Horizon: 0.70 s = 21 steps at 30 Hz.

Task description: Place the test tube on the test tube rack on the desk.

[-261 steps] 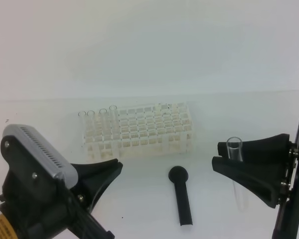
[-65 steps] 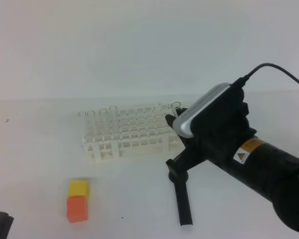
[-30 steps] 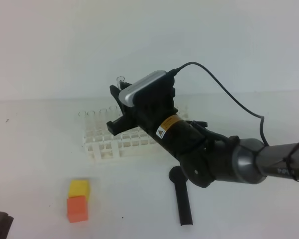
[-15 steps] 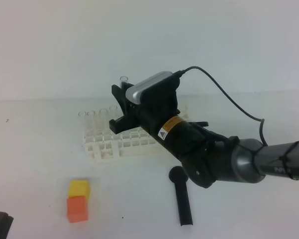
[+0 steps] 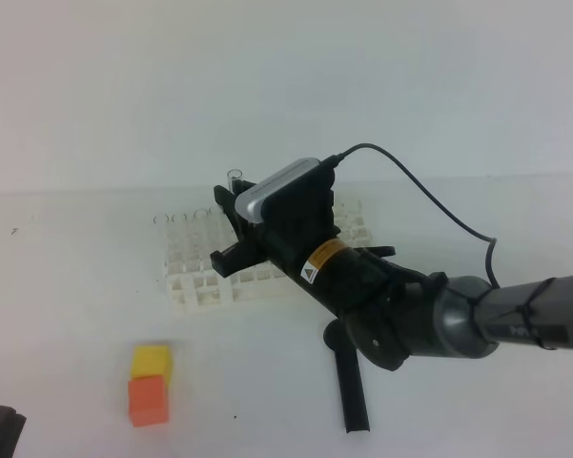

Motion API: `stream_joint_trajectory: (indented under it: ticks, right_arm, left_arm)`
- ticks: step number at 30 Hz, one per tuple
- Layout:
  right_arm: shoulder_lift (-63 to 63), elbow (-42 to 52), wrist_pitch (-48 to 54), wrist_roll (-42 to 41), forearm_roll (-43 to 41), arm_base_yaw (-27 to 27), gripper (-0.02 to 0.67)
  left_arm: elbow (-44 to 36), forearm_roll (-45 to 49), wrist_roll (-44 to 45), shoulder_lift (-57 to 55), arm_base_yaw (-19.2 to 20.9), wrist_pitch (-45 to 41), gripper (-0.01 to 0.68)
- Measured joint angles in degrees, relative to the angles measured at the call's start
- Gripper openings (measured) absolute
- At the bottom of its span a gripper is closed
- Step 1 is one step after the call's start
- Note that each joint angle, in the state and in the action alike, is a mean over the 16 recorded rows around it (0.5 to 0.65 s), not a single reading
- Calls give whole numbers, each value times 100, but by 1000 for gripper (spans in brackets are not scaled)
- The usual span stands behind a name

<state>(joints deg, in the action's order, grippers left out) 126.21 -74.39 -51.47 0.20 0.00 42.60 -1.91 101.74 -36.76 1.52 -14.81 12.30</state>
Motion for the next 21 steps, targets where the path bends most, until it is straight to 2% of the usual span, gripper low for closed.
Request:
stream_joint_trajectory:
  ticks: [14, 18, 21]
  right_arm:
    - [-1, 0, -88, -161, -11, -22, 266]
    - [-106, 2, 25, -319, -19, -22, 272]
    - [-291, 7, 285, -560, -25, -22, 248]
  left_arm:
    - [0, 0, 0, 0, 0, 0, -1]
    - [0, 0, 0, 0, 0, 0, -1]
    - [0, 0, 0, 0, 0, 0, -1]
